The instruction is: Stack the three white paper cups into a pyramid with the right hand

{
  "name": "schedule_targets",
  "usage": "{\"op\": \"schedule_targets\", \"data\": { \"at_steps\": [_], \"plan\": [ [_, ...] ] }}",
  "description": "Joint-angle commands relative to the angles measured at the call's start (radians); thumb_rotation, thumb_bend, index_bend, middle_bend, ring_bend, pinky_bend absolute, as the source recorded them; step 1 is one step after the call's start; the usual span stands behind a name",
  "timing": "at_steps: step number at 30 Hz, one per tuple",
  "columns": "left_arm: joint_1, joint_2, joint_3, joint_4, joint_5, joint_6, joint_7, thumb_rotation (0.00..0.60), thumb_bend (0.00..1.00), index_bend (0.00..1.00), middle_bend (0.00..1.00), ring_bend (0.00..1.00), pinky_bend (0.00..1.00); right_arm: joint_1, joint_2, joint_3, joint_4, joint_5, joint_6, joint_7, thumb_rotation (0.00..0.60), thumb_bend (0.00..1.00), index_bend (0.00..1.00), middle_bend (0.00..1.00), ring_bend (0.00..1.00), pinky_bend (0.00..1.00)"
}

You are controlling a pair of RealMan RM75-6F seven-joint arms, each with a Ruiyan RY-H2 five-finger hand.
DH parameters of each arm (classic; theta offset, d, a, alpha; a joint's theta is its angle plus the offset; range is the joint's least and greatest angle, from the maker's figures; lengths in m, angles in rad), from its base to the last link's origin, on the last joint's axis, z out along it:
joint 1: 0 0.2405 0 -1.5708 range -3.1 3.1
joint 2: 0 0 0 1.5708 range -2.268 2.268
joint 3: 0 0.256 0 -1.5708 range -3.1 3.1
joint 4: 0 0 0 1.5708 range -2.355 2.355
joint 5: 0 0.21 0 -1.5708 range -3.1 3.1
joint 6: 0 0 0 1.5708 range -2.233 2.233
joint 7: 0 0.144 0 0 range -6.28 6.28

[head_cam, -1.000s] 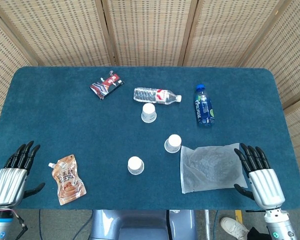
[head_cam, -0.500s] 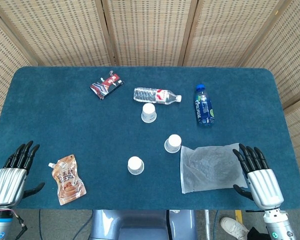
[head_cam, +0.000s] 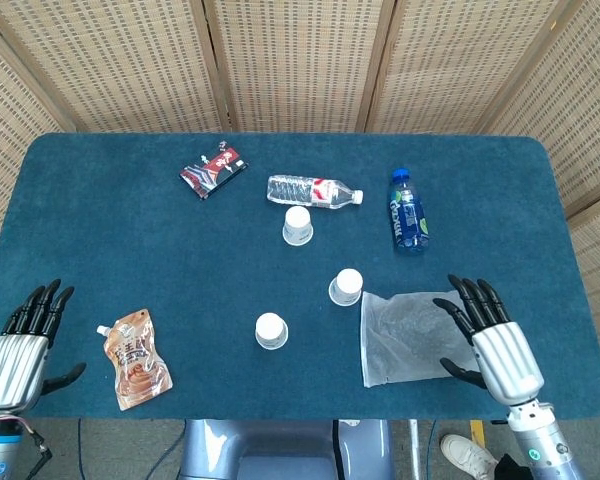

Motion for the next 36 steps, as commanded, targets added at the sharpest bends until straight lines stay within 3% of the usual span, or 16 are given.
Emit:
{"op": "schedule_targets", "data": {
  "at_steps": [1,9,14,20,31,36],
  "plan": [
    [-0.001,-0.002,-0.007,0.005,-0.014,-0.001,0.006,0.600,0.13,0.02,0.00,0.00,0.16,0.065,0.011,0.035,-0.082,0.008,-0.083,-0.032,0.600,0.13,0.24,0.00,0.00,0.08],
    [-0.008,0.009,-0.024,0.012,-0.053,-0.010,-0.025,0.600,0.13,0.02,0.00,0.00,0.16,0.228,-0.074,0.132,-0.190,0.186,-0.314,-0.217,0.600,0.13,0.25,0.00,0.00,0.08],
    [-0.009,0.017,-0.020,0.010,-0.047,-0.012,-0.042,0.600,0.13,0.02,0.00,0.00,0.16,0.350,-0.182,0.200,-0.161,0.352,-0.431,-0.349,0.600,0.13,0.26,0.00,0.00,0.08],
    [-0.011,0.025,-0.025,0.014,-0.062,-0.015,-0.067,0.600,0.13,0.02,0.00,0.00,0.16,0.465,-0.278,0.257,-0.124,0.533,-0.493,-0.443,0.600,0.15,0.26,0.00,0.00,0.08],
    [-0.018,0.033,-0.023,0.016,-0.072,-0.029,-0.092,0.600,0.13,0.02,0.00,0.00,0.16,0.601,-0.402,0.247,-0.085,0.787,-0.489,-0.575,0.600,0.17,0.28,0.00,0.00,0.08],
    [-0.018,0.036,-0.025,0.016,-0.076,-0.027,-0.101,0.600,0.13,0.02,0.00,0.00,0.16,0.639,-0.456,0.239,-0.061,0.831,-0.473,-0.585,0.600,0.17,0.29,0.00,0.00,0.08]
  ]
}}
